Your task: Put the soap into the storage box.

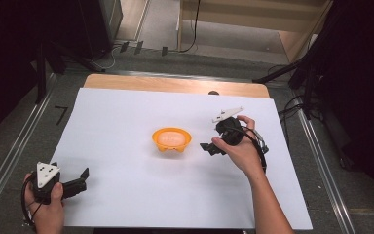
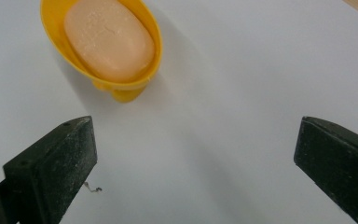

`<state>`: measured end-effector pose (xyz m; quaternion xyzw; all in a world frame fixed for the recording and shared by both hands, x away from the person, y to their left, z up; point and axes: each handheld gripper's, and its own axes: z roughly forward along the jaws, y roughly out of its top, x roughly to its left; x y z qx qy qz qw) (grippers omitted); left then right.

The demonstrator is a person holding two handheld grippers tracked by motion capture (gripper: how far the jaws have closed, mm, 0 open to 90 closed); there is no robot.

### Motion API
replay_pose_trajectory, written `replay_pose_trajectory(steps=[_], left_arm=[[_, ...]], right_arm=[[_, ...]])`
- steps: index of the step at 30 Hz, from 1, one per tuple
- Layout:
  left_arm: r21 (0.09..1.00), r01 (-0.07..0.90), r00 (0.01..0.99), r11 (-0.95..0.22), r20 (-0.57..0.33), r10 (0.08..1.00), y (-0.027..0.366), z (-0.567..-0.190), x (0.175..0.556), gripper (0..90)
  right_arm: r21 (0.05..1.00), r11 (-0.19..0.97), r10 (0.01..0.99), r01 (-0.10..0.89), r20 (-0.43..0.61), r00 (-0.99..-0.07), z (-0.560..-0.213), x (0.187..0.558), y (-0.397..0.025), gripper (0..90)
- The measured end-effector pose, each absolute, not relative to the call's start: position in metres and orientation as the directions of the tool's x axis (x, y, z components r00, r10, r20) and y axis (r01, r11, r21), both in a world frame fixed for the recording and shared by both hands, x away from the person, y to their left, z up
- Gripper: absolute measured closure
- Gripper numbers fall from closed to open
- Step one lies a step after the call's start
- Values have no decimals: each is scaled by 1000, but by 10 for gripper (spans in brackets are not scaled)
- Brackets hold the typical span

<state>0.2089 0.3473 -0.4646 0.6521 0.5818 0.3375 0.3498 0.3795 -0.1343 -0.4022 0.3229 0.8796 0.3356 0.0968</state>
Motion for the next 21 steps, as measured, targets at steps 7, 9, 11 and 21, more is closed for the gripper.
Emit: replay_pose_trajectory(steps=[7,9,11,21], left_arm=[[850,522,94,-78,34,995,347,-465,209,0],[849,522,94,-78,34,995,347,-465,209,0],[849,523,95,-78,33,995,347,-465,209,0],[850,521,92,-79,36,995,347,-465,209,0]], right_arm=[[675,519,677,524,50,-735,-412,364,-160,0],[681,499,691,536,60,-720,-415,360,-167,0],[683,491,698,541,63,-713,-417,355,-174,0],[719,421,738,553,82,-670,-434,332,-204,0]])
